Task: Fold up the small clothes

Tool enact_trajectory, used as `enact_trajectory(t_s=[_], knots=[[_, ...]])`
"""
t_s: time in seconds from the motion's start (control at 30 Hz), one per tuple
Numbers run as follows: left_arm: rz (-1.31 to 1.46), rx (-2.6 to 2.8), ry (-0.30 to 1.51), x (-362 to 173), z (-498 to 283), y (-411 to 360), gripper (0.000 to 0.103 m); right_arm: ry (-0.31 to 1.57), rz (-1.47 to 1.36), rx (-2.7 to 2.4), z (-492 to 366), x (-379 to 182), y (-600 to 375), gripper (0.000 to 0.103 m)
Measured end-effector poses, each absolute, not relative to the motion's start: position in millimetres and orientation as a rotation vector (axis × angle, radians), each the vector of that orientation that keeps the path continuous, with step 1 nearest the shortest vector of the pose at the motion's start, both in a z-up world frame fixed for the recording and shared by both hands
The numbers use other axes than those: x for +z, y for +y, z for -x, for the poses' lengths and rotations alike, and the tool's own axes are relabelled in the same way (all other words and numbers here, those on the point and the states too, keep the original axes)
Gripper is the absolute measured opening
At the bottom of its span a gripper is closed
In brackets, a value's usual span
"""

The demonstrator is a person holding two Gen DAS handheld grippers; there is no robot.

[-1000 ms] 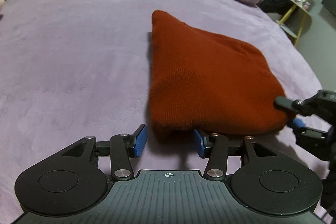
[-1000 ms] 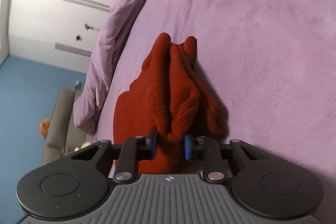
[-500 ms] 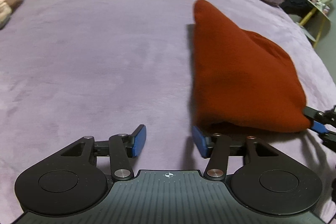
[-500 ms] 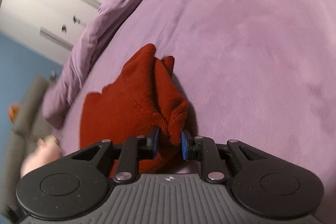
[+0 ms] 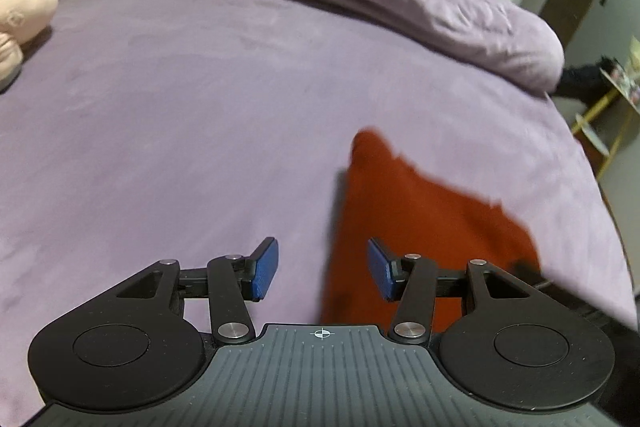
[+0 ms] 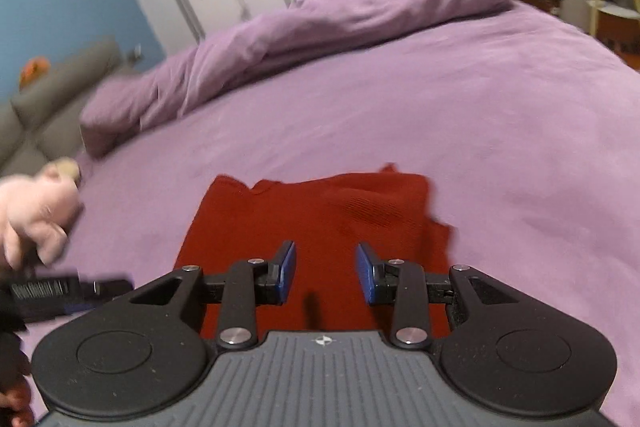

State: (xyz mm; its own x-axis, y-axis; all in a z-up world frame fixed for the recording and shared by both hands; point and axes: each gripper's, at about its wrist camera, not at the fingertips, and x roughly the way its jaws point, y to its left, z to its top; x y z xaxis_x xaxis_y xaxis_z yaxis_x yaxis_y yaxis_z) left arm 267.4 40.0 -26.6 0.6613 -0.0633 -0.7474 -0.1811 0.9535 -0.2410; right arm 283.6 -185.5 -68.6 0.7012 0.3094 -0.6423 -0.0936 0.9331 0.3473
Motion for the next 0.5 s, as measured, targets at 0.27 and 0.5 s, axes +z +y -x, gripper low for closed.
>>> enact_trajectory(t_s=[0.27, 0.5], knots=[[0.152, 0.099, 0.873, -82, -352, -16, 0.066, 0.789, -0.139, 0.12, -341, -107, -173, 0.021], [0.244, 0.105, 0.83, -116, -356, -13, 0.081, 0.668, -0.176, 0.074, -323, -132, -205, 0.018]])
